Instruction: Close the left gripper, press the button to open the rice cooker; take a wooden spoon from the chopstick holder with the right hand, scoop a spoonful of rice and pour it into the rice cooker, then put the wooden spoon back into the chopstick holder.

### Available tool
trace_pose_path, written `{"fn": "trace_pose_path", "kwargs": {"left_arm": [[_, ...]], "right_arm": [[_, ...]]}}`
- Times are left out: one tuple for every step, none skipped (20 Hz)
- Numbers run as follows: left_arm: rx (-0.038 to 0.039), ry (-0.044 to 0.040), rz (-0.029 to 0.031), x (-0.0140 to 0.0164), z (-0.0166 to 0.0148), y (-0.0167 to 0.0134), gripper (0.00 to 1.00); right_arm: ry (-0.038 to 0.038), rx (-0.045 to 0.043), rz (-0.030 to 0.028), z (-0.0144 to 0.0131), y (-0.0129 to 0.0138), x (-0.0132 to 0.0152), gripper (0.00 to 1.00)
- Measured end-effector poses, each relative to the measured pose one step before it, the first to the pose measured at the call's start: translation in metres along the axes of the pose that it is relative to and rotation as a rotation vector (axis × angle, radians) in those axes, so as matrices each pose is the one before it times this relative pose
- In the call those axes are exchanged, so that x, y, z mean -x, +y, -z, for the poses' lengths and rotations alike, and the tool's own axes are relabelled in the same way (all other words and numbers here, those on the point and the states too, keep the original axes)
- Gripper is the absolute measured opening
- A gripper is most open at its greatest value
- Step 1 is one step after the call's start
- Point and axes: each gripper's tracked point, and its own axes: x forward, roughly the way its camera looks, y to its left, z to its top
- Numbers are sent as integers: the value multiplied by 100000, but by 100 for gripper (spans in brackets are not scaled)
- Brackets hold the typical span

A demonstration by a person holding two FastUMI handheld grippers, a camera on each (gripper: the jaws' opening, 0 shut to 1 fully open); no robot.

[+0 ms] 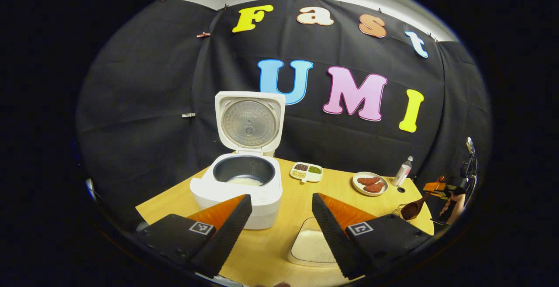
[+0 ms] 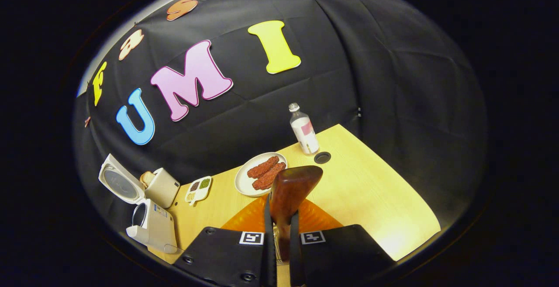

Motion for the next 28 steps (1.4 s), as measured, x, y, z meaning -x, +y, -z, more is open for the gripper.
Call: {"fn": "trace_pose_path", "kwargs": {"left_arm": [[-714, 344, -629, 14, 5, -72, 95], [-700, 78, -304, 193, 54, -175, 96], [-737, 83, -161, 121, -101, -222, 96], [-773, 182, -92, 59, 74, -212, 95], [-712, -89, -68, 84, -96, -130, 95], [-340, 21, -49, 66, 31, -112, 95], [516, 1194, -536, -87, 217, 21, 95], [1485, 1881, -797, -124, 523, 289, 95], [1662, 1041, -233, -69, 112, 154, 95], [834, -250, -233, 47, -273, 203, 96], [-264, -461, -318, -108, -367, 267, 96], [-1055, -499, 82, -238, -424, 348, 95], [-1435, -952, 72, -302, -516, 377, 95], [-1354, -1197, -3, -292, -731, 458, 95], [-705, -997, -664, -381, -809, 616, 96], [390, -240, -1491, -481, -645, 909, 95], [1754, -379, 87, -463, -815, 586, 95], [2528, -806, 783, -423, -1109, 305, 96], [2411, -1154, 530, -458, -1220, 421, 96], [1377, -1501, 205, -588, -1389, 628, 96], [109, -1887, -91, -588, -1565, 630, 96], [-925, -2397, 379, -720, -1510, 452, 96], [-2178, -1981, -300, -809, -1434, 618, 95], [-2424, -1562, -558, -904, -1421, 732, 95], [-2094, -1334, 221, -870, -1390, 422, 95], [-1528, -1703, 496, -825, -1470, 327, 95], [-1485, -1530, 912, -982, -1557, 227, 95], [-1997, -1196, 263, -1124, -1326, 328, 95]], "right_arm": [[753, -342, 483, 575, -275, -417, 16], [791, -125, 390, 435, -175, -324, 16], [426, -491, 534, 316, -230, -437, 16], [280, -828, 644, 248, -248, -338, 16], [573, -1575, 907, 339, -275, -406, 16], [1322, -2081, 1424, 486, -472, -299, 16], [2688, -2451, 1729, 681, -453, -359, 17], [2852, -3292, -47, 482, -33, 125, 19], [787, -2483, -594, -103, 152, 323, 20], [-136, -1163, -385, 104, 31, -308, 21], [-833, -464, -69, -347, -65, 343, 23], [-9, -64, 848, -44, -262, 262, 23], [537, -148, -118, 32, -34, 162, 35], [77, 553, 756, 22, -196, 661, 58], [-1024, 1129, 1086, -170, -323, 487, 81], [-1068, 1185, 995, -244, -326, 635, 93], [-879, 647, 898, -303, -210, 653, 98], [-976, 493, 879, -255, -356, 862, 99], [-928, 305, 1175, -196, -393, 856, 99], [-845, 222, 1186, -204, -487, 848, 98], [-868, 186, 1428, -231, -513, 846, 98], [-942, 74, 1440, -74, -469, 672, 98], [-647, 4, 2140, -117, -677, 672, 98], [-165, -126, 2139, 69, -785, 771, 98], [-183, -174, 1644, 107, -608, 672, 98], [-297, 222, 1670, 286, -365, 421, 98], [-356, 437, 1751, -4, -538, 541, 98], [-542, 300, 1914, 192, -489, 426, 98]]}}
